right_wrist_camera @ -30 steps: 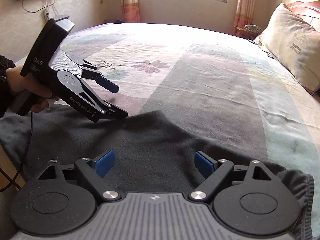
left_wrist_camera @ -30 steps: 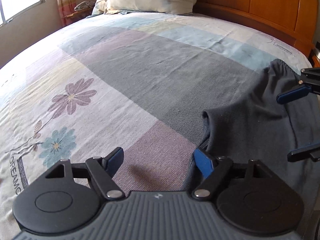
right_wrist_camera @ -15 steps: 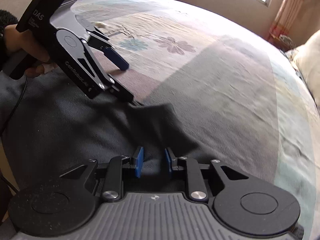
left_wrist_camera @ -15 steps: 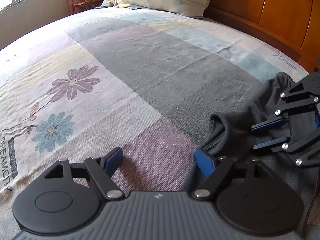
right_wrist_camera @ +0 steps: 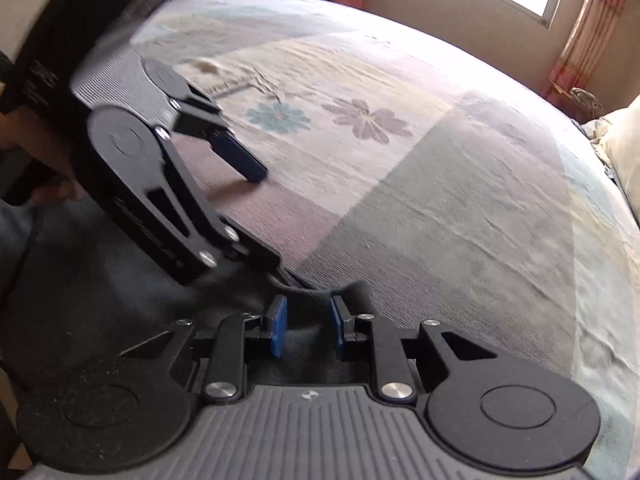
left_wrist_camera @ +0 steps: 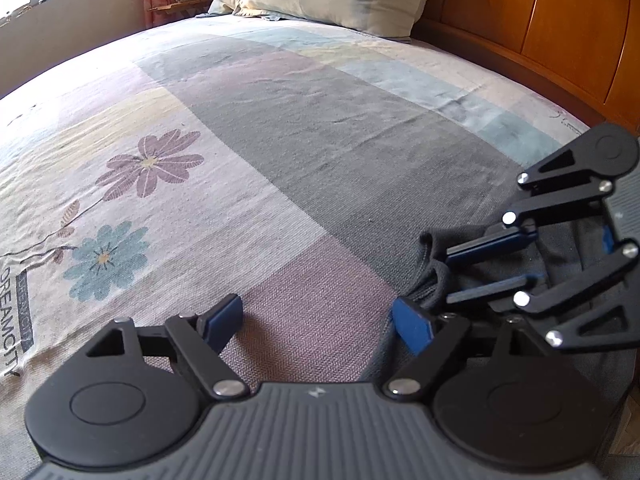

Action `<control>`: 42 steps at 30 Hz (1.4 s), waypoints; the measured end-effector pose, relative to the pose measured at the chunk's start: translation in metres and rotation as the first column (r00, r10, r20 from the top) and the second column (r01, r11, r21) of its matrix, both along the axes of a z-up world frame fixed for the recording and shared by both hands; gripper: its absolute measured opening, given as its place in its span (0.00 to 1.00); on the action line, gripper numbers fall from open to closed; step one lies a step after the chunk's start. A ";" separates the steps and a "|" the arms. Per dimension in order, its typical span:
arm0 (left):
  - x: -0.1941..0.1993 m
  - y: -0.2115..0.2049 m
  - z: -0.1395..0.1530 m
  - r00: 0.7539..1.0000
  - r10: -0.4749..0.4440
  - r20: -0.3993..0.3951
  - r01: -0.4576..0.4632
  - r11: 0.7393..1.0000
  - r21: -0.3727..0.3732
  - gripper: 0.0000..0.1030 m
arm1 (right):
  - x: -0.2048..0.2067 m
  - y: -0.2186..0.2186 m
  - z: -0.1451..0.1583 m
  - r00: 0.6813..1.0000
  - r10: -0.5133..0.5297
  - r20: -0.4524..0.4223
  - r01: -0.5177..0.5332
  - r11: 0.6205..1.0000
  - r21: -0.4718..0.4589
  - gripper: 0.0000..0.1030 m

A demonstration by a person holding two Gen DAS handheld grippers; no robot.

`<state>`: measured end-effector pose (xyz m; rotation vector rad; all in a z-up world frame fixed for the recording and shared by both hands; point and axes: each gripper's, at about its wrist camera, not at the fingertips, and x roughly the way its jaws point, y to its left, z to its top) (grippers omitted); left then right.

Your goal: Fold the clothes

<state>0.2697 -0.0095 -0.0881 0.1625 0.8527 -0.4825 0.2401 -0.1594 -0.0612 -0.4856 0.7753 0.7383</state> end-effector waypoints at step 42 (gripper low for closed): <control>-0.059 0.029 0.045 0.996 0.085 -0.011 -0.086 0.994 -0.066 0.75 | 0.024 0.000 0.013 0.991 -0.108 0.075 0.114 0.990 -0.083 0.54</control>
